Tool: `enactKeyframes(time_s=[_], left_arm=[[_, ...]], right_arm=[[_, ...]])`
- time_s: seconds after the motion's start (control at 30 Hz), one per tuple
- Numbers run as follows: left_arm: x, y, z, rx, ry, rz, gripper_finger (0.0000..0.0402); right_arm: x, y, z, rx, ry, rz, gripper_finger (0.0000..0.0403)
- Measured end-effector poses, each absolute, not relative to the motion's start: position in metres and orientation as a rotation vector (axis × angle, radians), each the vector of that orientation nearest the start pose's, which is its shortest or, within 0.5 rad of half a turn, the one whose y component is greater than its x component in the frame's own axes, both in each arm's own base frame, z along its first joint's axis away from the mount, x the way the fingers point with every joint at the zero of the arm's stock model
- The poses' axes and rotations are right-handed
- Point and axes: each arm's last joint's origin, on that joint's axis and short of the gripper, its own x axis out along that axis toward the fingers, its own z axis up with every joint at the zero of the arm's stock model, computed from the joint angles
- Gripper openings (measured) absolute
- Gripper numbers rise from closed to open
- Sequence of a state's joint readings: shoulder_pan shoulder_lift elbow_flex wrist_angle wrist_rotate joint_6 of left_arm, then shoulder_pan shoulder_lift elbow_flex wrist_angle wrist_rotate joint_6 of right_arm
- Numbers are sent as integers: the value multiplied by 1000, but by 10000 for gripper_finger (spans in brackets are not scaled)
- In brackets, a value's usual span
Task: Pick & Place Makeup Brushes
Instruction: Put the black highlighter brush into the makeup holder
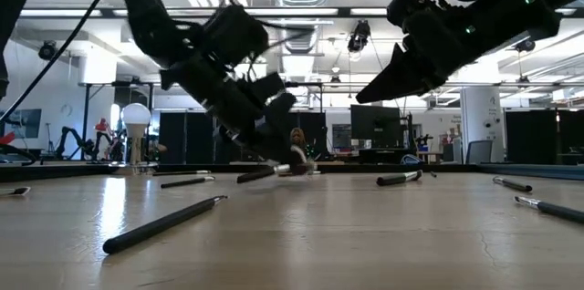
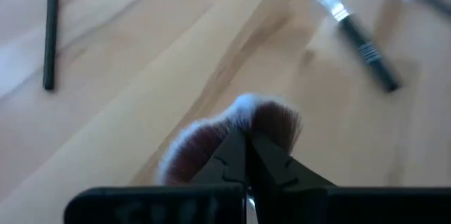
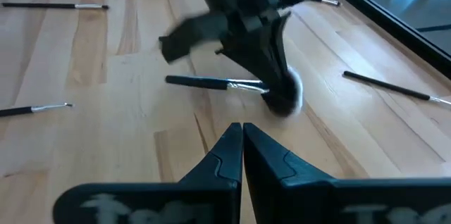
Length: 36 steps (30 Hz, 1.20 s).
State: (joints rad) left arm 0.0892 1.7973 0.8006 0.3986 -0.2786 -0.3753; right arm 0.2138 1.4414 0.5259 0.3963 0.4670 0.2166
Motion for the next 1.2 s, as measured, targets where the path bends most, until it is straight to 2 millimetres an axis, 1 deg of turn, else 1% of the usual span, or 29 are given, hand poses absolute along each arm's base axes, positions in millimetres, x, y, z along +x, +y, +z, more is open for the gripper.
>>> enactKeyframes(time_s=[0.1, 0.17, 0.23, 0.33, 0.47, 0.6, 0.73, 0.83, 0.93, 1.2], left_arm=[[331, 29, 140, -291, 395, 437, 2], [325, 23, 145, -296, 274, 404, 1], [318, 17, 150, -293, 146, 364, 1], [309, 10, 155, -274, 2, 318, 1], [302, 3, 160, -210, -78, 293, 1], [303, -1, 167, -164, -131, 289, 0], [304, -3, 170, -148, -152, 285, 0], [303, -4, 172, -145, -172, 285, 0], [303, -6, 173, -143, -191, 268, 0], [302, -8, 177, -141, -224, 243, 0]], right_arm=[[258, 43, 156, 83, 408, -271, 9], [259, 44, 155, 119, 358, -246, 9], [263, 45, 154, 140, 311, -235, 17], [272, 47, 151, 153, 275, -229, 40], [294, 48, 154, 169, 232, -249, 86], [316, 48, 161, 175, 188, -326, 135], [330, 49, 172, 208, 136, -367, 163], [334, 47, 173, 239, 116, -425, 167], [335, 44, 174, 268, 98, -472, 163], [336, 44, 176, 294, 69, -473, 138]])
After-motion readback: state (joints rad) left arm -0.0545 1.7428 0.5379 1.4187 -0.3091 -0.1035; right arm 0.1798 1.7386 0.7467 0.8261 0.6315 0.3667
